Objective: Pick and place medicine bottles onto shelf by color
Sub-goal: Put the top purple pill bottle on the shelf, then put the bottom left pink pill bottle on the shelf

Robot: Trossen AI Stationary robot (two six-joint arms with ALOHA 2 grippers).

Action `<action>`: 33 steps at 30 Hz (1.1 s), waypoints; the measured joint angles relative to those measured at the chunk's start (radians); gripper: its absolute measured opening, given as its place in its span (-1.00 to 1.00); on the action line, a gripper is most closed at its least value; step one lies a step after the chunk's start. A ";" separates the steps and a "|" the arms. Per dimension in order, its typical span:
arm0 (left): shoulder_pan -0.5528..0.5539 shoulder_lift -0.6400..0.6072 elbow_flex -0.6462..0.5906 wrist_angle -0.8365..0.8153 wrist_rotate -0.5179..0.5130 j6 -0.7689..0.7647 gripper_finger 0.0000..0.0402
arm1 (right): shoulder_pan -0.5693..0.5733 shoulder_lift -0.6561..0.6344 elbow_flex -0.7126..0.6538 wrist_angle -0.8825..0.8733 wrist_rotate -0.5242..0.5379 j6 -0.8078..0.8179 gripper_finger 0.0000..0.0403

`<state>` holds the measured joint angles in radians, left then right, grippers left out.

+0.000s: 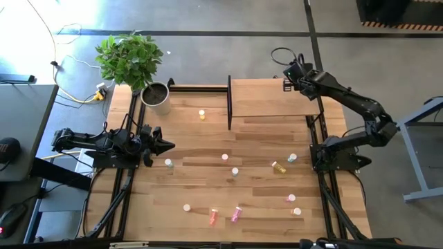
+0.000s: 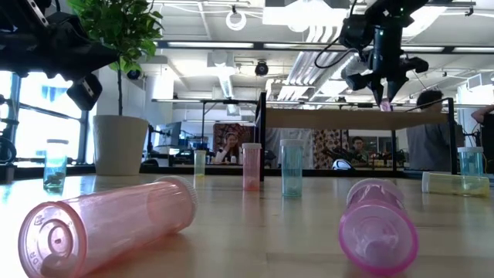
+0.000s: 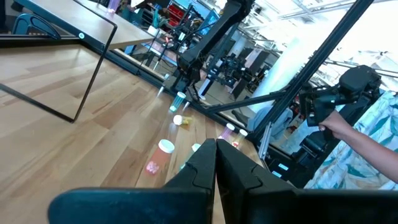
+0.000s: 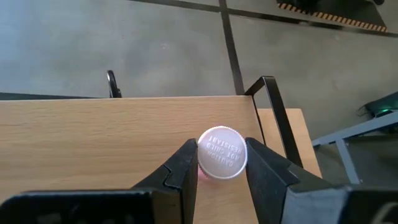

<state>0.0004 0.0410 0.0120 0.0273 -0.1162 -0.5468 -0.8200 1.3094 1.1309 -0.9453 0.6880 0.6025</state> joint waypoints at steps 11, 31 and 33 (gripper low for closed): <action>0.000 0.000 0.000 0.000 0.000 0.000 -1.00 | -0.005 0.001 0.000 0.000 -0.006 -0.005 -0.35; 0.000 0.000 0.000 0.000 0.000 0.000 -1.00 | -0.005 -0.023 0.000 -0.015 0.018 -0.027 -0.17; 0.000 0.000 0.000 0.000 0.000 0.000 -1.00 | -0.005 -0.027 0.000 -0.016 0.018 -0.027 -0.17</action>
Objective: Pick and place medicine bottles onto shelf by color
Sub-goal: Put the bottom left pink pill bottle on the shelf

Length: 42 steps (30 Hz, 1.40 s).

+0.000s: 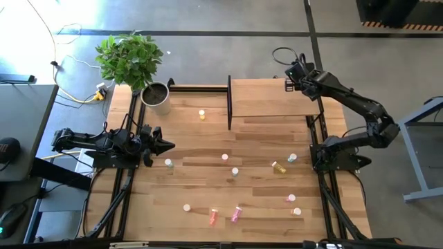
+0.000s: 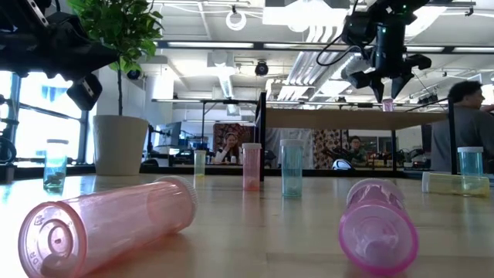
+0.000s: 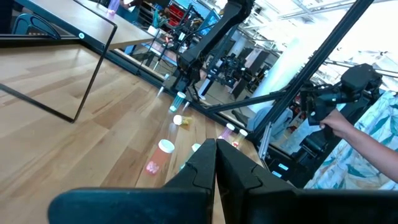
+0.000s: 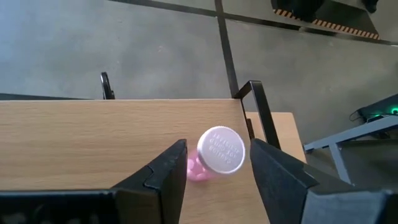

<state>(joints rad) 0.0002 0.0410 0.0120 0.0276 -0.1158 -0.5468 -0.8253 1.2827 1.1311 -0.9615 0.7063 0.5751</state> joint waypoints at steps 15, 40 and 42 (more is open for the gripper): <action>0.000 0.000 0.000 0.000 -0.003 0.000 -1.00 | 0.002 -0.127 0.000 0.002 -0.111 -0.027 -0.17; -0.002 0.000 0.000 0.000 0.100 -0.085 -0.34 | 0.544 -0.293 0.000 0.203 -0.184 0.132 -0.17; -0.002 0.000 0.000 -0.007 0.149 -0.061 -0.36 | 0.573 -0.293 0.000 0.243 -0.180 0.132 -0.17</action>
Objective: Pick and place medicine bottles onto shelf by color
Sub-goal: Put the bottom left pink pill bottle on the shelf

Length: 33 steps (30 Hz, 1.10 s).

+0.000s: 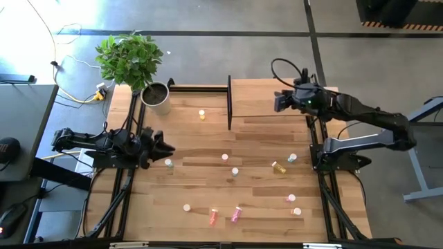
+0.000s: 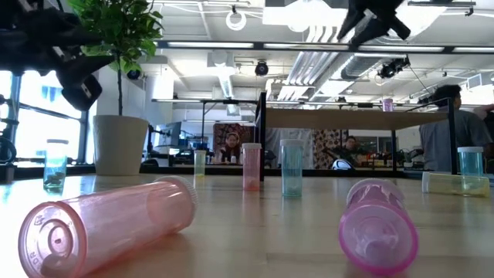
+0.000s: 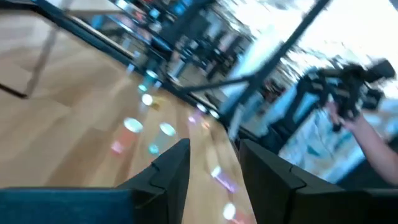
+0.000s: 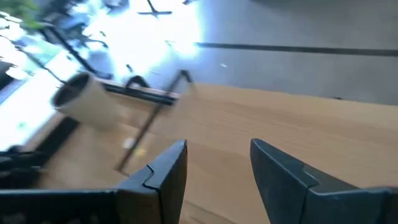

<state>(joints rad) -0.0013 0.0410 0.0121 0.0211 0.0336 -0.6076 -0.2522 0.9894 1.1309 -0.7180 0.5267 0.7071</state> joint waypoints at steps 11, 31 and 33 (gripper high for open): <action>0.000 0.000 0.142 -0.141 0.045 0.167 -0.49 | 0.110 0.000 0.000 0.046 0.028 0.021 -0.17; -0.001 0.209 0.383 -0.430 0.058 0.055 -0.49 | 0.124 0.000 0.000 0.046 0.049 -0.023 -0.17; -0.003 0.250 0.383 -0.430 0.061 0.004 -0.49 | 0.124 0.000 0.000 0.046 0.049 -0.047 -0.17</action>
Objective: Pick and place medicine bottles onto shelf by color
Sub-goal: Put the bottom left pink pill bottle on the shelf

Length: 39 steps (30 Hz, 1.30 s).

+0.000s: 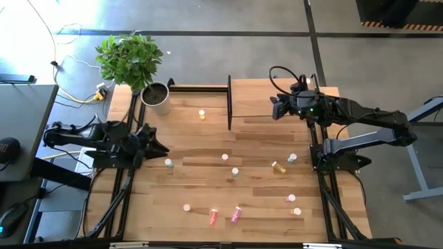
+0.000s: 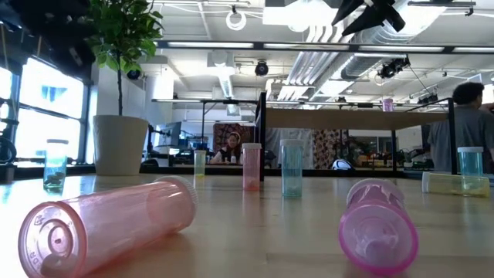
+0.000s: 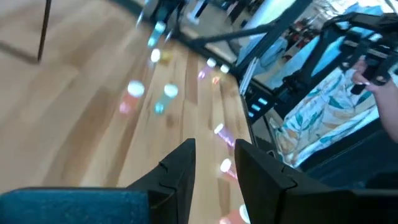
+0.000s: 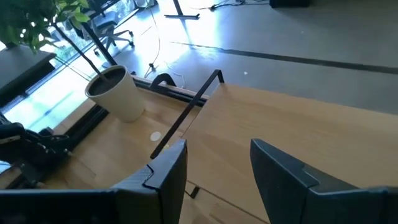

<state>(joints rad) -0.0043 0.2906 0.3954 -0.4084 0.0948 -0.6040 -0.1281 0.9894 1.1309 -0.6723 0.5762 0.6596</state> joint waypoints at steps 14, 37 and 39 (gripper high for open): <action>-0.220 0.250 0.000 0.272 -0.010 -0.133 -0.50 | -0.053 -0.003 0.000 0.000 -0.040 -0.156 -0.17; -0.366 0.523 -0.001 0.414 0.043 0.067 -0.03 | -0.055 -0.003 0.000 0.000 -0.066 -0.157 -0.17; -0.401 0.550 -0.001 0.415 0.027 0.119 -0.05 | -0.055 -0.003 0.000 0.000 -0.067 -0.138 -0.17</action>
<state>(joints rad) -0.4053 0.8403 0.3946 0.0062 0.1220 -0.4848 -0.1833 0.9863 1.1309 -0.6720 0.5091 0.5216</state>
